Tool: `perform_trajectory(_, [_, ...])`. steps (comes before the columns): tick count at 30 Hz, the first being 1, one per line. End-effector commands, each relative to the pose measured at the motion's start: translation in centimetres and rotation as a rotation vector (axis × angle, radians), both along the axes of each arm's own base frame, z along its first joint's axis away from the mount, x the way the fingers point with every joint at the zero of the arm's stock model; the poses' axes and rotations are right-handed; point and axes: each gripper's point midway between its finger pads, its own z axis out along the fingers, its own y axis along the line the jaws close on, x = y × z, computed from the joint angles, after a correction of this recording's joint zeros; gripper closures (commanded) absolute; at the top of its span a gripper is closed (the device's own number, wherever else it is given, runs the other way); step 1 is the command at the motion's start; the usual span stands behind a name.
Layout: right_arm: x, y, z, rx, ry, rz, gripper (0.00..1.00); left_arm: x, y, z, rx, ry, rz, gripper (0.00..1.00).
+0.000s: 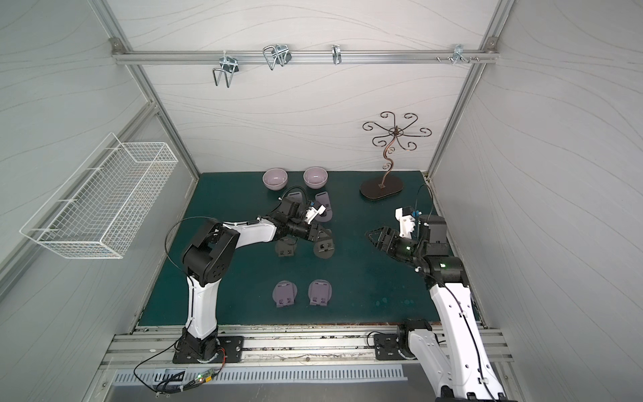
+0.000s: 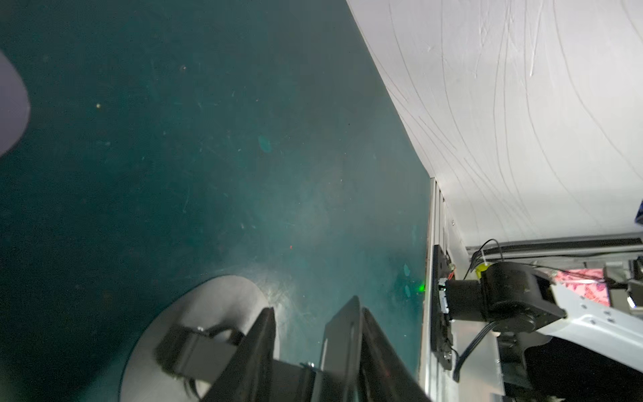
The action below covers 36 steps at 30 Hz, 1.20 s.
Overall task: Open the phone stand
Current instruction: Place the phone stand at the center of the board, then pick up the phone stand at the center of the board.
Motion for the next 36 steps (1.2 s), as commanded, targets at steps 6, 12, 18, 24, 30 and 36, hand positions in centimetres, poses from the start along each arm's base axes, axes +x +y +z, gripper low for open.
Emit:
perform_trajectory(6, [-1.7, 1.0, 2.4, 0.006, -0.049, 0.073, 0.29, 2.1, 3.0, 5.8, 0.001, -0.092, 0.132, 0.49])
perform_trajectory(12, [-2.6, 2.1, 3.4, 0.027, -0.074, 0.134, 0.31, 3.2, 10.0, 5.8, 0.176, 0.001, 0.319, 0.46])
perform_trajectory(18, [-2.7, 4.1, 3.0, 0.013, -0.052, 0.208, 0.31, 1.3, 15.2, 5.5, 0.237, 0.099, 0.459, 0.46])
perform_trajectory(24, [-3.1, 6.9, 2.3, -0.024, -0.023, 0.299, 0.31, -1.6, 18.1, 1.9, 0.280, 0.170, 0.536, 0.47])
perform_trajectory(30, [-2.8, 8.6, 1.4, -0.022, 0.025, 0.353, 0.31, -2.1, 18.4, -1.0, 0.240, 0.193, 0.587, 0.47])
perform_trajectory(36, [-3.0, 9.6, 0.9, -0.047, 0.048, 0.379, 0.31, -1.3, 18.5, -2.7, 0.207, 0.181, 0.609, 0.47])
